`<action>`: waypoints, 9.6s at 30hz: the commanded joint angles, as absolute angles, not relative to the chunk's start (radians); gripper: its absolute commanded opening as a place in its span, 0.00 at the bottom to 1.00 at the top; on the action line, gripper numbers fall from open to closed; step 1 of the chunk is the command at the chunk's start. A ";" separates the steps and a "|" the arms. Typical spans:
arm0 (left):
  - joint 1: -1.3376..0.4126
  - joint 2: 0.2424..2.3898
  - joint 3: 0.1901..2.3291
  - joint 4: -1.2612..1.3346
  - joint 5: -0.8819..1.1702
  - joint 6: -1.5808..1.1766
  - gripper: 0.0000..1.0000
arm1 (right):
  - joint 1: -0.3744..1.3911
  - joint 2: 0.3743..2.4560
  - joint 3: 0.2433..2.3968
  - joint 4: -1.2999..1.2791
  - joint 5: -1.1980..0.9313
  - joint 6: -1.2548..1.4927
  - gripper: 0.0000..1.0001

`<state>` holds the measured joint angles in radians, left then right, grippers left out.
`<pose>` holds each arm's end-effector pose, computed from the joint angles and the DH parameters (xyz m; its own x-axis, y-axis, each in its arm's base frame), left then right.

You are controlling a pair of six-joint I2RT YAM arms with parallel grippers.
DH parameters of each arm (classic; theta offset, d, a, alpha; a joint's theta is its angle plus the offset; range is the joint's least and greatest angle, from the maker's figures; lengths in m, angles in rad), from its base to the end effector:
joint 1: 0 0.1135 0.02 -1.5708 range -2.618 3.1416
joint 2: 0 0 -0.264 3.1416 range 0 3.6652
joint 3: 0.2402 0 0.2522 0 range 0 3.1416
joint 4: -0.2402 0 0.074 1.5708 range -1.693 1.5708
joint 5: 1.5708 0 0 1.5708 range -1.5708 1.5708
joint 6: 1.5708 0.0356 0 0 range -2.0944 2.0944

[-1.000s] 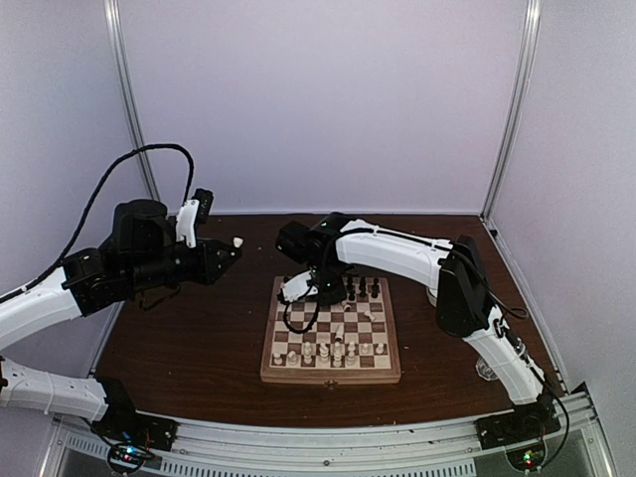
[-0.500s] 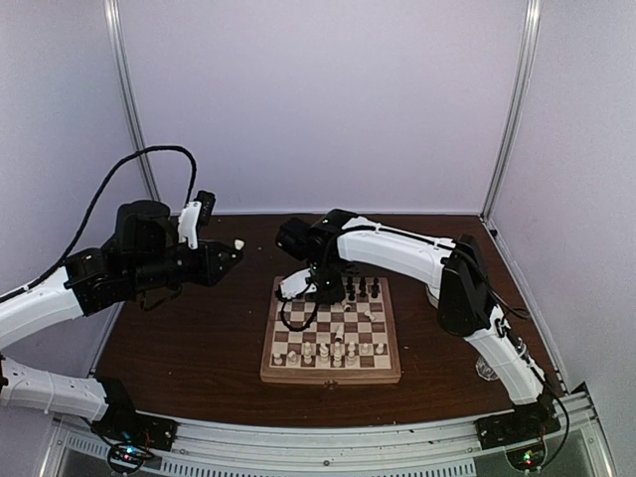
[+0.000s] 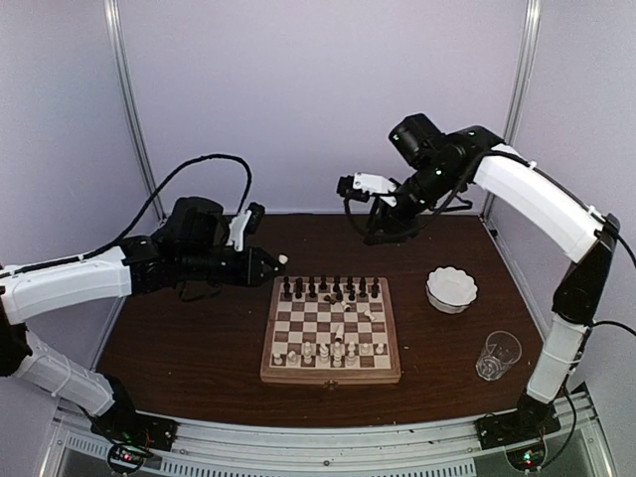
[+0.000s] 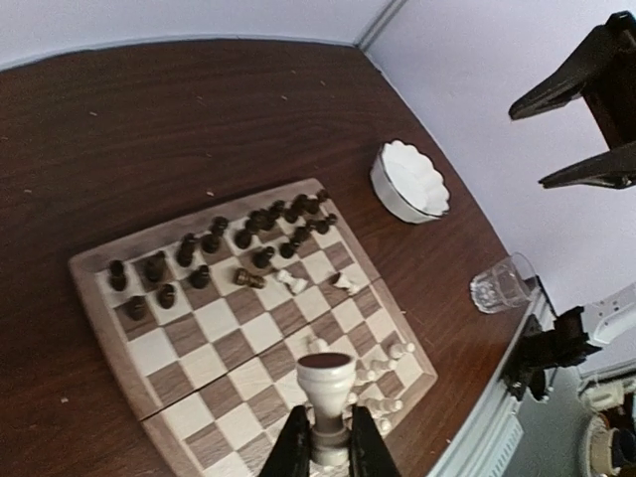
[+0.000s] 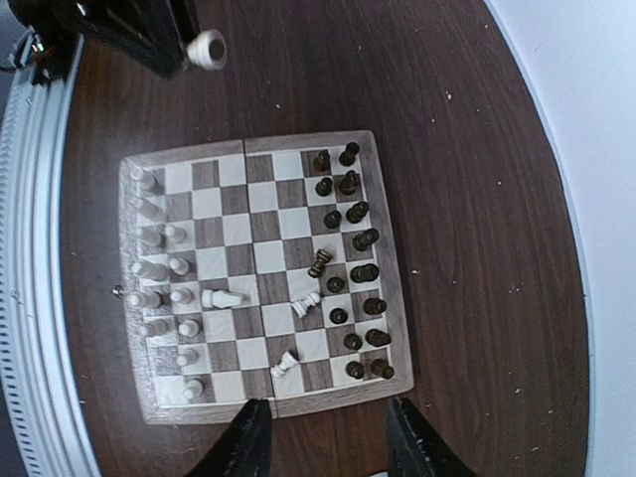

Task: Set up the chess pieces on the board
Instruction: Pass from the left arm to the right, then pass from the right arm to the left, then place the rook at h1, then pick up the pawn from the chessboard, then pass from the right arm to the left

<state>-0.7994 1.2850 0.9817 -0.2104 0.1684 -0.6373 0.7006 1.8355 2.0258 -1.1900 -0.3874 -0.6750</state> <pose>0.1995 -0.2137 0.2973 -0.7564 -0.0635 -0.6510 0.4460 0.6779 -0.5844 0.2788 0.2527 0.3836 -0.0316 -0.7835 -0.6206 -0.9898 0.1109 -0.0897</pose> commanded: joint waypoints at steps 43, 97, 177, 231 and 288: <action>-0.862 1.752 1.371 0.047 0.985 -0.955 0.02 | 0.907 1.642 1.792 -1.175 -0.213 -1.094 0.43; -0.918 1.627 1.317 0.057 0.497 -0.717 0.09 | 0.735 1.655 1.699 -0.996 -0.642 -0.514 0.14; -1.229 2.447 2.291 -1.105 0.102 -0.069 0.20 | 0.064 1.218 1.057 -0.806 -0.873 -0.489 0.55; -0.856 1.651 1.384 -0.555 -0.024 -0.524 0.39 | 0.642 1.896 1.328 -0.633 -0.426 -0.393 0.48; -0.877 1.919 1.254 0.289 0.661 -1.139 0.26 | 0.684 1.614 1.318 -0.669 -0.669 -0.443 0.12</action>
